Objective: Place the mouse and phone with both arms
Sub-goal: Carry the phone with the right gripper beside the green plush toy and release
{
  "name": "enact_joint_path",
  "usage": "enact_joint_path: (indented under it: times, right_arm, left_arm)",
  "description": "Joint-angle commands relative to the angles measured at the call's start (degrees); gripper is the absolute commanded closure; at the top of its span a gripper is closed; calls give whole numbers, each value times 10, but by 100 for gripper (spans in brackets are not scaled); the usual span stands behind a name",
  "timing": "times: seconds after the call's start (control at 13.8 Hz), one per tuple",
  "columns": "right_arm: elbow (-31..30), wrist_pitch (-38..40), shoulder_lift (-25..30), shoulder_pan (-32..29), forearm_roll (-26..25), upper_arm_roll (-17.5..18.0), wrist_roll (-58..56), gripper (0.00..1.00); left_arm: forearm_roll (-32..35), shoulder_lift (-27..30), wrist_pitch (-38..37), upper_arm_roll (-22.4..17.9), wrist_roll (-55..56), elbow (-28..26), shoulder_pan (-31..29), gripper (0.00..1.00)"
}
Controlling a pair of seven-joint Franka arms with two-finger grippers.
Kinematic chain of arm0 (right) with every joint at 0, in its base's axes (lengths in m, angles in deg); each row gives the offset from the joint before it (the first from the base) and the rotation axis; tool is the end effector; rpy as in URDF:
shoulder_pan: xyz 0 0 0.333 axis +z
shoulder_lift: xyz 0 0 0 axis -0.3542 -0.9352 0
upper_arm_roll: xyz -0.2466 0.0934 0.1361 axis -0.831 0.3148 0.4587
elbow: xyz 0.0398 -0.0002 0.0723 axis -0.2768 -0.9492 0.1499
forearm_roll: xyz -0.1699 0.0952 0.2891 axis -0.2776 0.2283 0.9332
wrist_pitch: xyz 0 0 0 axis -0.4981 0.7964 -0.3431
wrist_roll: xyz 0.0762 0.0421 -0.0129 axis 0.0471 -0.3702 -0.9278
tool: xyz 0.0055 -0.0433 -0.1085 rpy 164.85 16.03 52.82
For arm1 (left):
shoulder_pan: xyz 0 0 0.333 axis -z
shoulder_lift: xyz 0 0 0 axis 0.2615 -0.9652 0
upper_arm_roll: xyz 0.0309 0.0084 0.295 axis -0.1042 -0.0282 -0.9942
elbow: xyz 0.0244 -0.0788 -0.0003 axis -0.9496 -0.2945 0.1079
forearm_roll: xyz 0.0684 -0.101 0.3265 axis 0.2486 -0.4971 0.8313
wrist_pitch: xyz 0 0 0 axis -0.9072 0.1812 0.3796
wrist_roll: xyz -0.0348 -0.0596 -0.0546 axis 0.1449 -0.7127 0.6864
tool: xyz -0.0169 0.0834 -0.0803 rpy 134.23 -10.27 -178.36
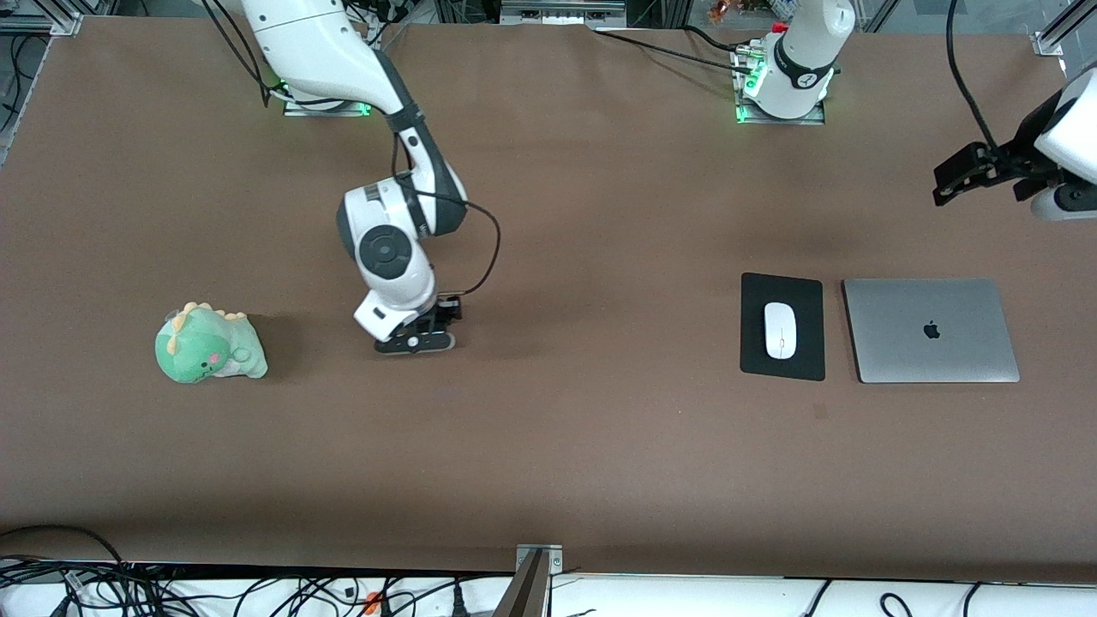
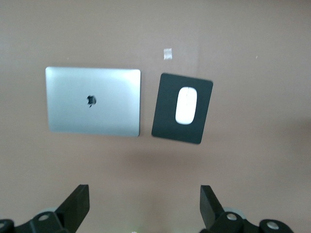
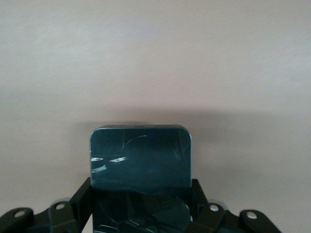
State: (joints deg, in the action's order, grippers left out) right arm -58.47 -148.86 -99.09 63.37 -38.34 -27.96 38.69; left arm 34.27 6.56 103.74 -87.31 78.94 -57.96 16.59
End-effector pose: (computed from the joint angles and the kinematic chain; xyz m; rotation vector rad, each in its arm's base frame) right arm 0.5498 0.2699 0.2196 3.0574 0.1746 -0.0272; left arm 0.5017 -0.0132 0.5877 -3.0935 -0.1130 0.0755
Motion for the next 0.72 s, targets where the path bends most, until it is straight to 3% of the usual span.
enact_joint_path:
  times: [0.0, 0.29, 0.43, 0.65]
  right_arm:
    - [-38, 5, 42, -55, 2, 3, -75, 88]
    - [-105, -56, 71, -128, 7, 3, -147, 92]
    - [-139, -123, 70, -139, 40, 4, -168, 92]
    - [-141, -168, 48, -140, 57, 4, -197, 92]
  left_arm:
    - [-16, 40, 73, -5, 3, -87, 1, 0]
    - [-16, 44, 95, -7, -3, -104, 0, 0]
    - [-16, 37, 95, -10, -20, -100, -10, 0]
    - [-28, 31, 95, -10, -36, -98, -25, 0]
